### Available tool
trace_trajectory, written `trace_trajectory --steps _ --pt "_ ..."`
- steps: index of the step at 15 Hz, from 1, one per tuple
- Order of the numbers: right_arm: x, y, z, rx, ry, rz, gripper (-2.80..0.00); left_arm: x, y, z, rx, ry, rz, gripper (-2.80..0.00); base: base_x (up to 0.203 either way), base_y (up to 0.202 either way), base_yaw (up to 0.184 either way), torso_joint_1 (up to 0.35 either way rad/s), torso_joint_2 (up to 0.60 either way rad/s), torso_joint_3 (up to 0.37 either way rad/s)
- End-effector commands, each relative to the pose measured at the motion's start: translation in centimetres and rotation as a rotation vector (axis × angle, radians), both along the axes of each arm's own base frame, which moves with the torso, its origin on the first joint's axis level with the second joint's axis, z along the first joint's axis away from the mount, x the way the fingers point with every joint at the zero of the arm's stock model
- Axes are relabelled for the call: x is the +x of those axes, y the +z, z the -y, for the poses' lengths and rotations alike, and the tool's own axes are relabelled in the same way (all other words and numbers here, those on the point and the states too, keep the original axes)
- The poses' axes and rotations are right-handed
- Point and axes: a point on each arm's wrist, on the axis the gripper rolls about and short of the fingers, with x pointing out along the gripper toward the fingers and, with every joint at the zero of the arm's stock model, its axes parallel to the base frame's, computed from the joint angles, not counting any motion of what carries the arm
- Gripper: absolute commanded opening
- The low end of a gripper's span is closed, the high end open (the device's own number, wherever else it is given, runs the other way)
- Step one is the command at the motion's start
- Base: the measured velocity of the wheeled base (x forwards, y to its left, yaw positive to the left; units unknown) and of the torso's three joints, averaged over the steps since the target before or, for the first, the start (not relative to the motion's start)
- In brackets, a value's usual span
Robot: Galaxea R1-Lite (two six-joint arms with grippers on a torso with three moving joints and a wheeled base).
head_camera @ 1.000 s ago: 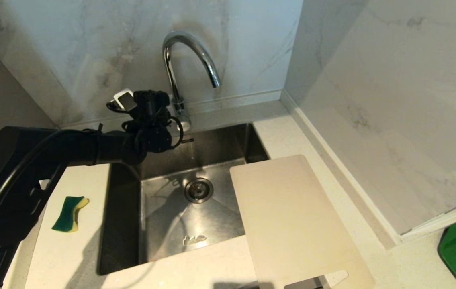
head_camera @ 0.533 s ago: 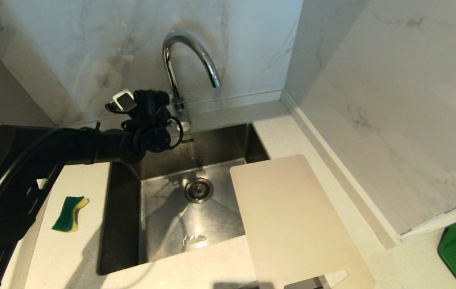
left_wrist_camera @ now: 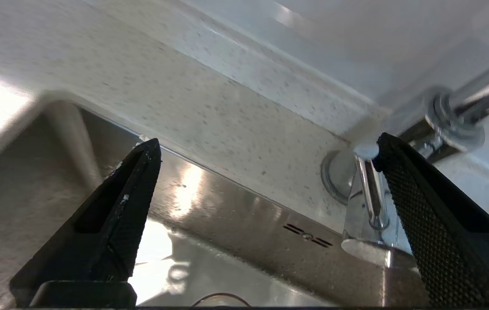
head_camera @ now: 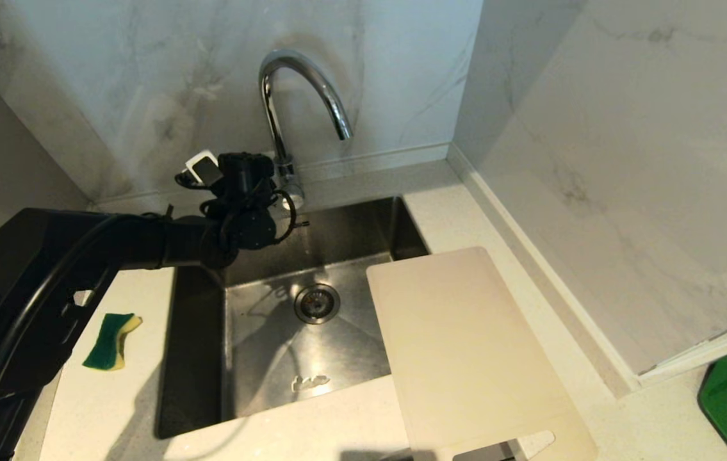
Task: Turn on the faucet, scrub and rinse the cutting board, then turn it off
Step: Turn on the tap
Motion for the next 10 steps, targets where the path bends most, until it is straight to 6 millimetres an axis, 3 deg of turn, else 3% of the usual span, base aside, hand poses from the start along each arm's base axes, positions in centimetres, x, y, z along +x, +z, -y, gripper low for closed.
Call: trace_trajectory --steps 1,6,10 --pt "0.0 0.0 0.0 0.000 0.000 0.000 -2.80 0.4 -0.8 -0.3 0.005 0.012 -0.016 0.00 0.000 0.000 0.000 0.000 0.00 0.000" --pt "0.0 0.0 0.0 0.000 0.000 0.000 -2.80 0.4 -0.2 -1.1 -0.010 0.036 -0.006 0.00 0.000 0.000 0.000 0.000 0.00 0.000" --pt "0.0 0.0 0.0 0.000 0.001 0.000 -2.80 0.3 -1.0 -1.5 -0.027 0.044 -0.076 0.00 0.000 0.000 0.000 0.000 0.00 0.000"
